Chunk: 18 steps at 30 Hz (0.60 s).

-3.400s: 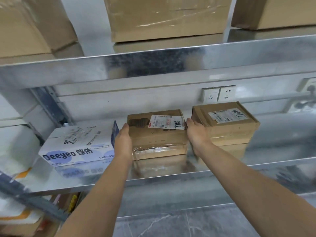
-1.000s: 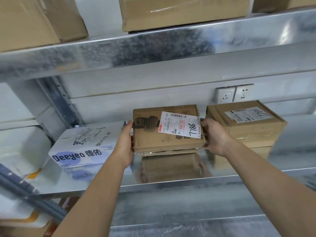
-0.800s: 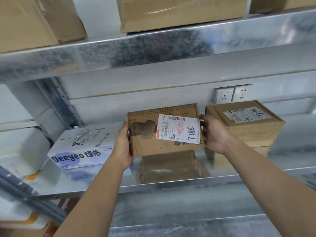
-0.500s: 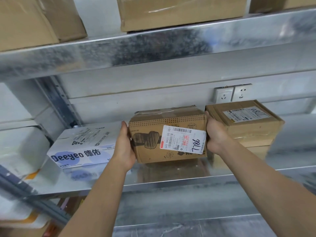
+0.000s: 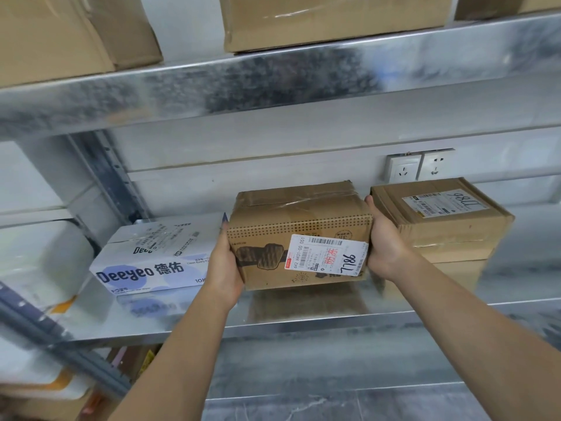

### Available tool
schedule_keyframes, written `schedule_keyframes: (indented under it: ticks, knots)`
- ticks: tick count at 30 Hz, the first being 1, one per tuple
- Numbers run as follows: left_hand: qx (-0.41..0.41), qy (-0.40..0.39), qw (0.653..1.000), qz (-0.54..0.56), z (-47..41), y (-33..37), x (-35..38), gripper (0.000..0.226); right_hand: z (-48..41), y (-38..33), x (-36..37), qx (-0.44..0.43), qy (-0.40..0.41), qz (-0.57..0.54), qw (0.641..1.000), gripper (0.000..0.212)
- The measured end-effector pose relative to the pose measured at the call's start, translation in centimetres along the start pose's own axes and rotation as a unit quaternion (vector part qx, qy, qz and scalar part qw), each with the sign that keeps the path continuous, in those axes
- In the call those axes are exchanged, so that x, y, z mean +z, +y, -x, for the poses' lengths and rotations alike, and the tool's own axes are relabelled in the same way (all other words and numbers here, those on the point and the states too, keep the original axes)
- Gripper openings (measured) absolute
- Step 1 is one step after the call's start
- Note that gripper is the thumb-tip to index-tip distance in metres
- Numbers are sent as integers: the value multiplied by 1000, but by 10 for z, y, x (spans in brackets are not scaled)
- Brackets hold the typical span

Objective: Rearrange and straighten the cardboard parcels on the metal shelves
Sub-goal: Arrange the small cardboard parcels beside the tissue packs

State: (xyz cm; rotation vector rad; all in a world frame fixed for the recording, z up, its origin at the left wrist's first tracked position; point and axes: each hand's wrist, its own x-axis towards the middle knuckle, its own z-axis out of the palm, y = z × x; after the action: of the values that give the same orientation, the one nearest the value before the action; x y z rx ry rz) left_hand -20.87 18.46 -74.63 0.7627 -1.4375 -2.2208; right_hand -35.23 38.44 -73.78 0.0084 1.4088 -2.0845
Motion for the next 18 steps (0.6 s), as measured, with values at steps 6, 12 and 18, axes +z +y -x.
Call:
schedule_keyframes:
  ticks: [6, 12, 18]
  knots:
    - [3, 5, 1000, -3, 1, -2, -1, 61, 2, 2, 1, -4, -4, 4, 1000, 60]
    - [-2, 11, 1000, -23, 1, -6, -1, 59, 2, 6, -2, 10, -12, 11, 1000, 62]
    - [11, 0, 999, -40, -1, -3, -2, 52, -4, 1, -6, 2, -1, 56, 998, 57]
